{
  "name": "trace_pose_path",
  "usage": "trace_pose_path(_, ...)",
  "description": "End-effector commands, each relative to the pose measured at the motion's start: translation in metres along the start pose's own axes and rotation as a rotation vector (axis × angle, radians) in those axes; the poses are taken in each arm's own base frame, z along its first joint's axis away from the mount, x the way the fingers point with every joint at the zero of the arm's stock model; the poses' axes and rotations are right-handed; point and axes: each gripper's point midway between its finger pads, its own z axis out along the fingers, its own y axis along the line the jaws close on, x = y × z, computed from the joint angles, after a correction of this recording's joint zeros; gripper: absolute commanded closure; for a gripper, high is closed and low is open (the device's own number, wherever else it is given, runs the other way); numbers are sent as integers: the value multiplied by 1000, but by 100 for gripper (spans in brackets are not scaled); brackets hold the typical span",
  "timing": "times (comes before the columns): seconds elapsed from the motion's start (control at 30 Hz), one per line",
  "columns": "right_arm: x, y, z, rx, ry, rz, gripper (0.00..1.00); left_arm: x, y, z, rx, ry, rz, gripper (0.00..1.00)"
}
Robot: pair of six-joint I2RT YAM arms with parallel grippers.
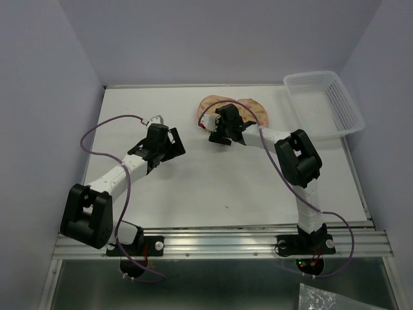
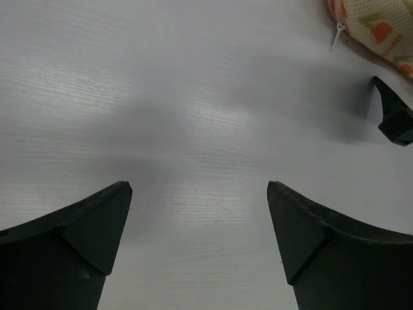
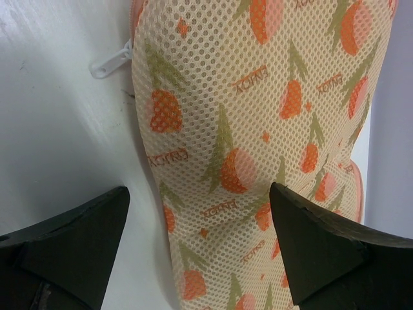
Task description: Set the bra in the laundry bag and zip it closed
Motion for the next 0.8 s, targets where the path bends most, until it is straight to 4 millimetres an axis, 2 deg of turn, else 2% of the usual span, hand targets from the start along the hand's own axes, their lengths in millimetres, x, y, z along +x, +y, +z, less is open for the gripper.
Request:
trace_pose_path(0.0, -19, -11, 5, 30, -41, -17, 5, -21, -9, -3, 7, -49, 21, 1)
trace_pose_path(0.17, -12, -4, 24, 26, -16, -29, 4, -19, -7, -2, 1, -43, 22, 1)
trace_pose_path(0.3, -21, -8, 30, 41, -56, 0, 4, -17, -6, -1, -6, -34, 21, 1)
trace_pose_path(0.43, -19, -7, 39, 30, -65, -6, 4, -17, -5, 0, -16, -27, 24, 1)
trace_pose_path(0.47, -13, -8, 40, 25, -58, 5, 5, -17, -5, 0, -18, -29, 24, 1)
trace_pose_path(0.53, -5, -2, 46, -3, -43, 19, 12, -20, -4, -2, -22, -36, 21, 1)
trace_pose_path(0.57, 1, 0, 49, -19, -36, 28, 24, -20, -4, -2, -26, -37, 20, 1)
trace_pose_path(0.6, 2, 5, 50, -38, -36, 33, 29, -21, -4, -2, -28, -38, 18, 1)
trace_pose_path(0.63, 7, 4, 51, -45, -30, 51, 30, -20, -3, -1, -30, -35, 17, 1)
trace_pose_path(0.67, 12, 13, 54, -101, -40, 74, 32, -20, -3, -1, -32, -30, 19, 1)
trace_pose_path(0.7, 9, 15, 53, -114, -51, 85, 36, -19, -3, -2, -35, -24, 21, 1)
trace_pose_path(0.77, 17, 23, 58, -160, -37, 120, 55, -17, -2, 0, -46, -13, 17, 1)
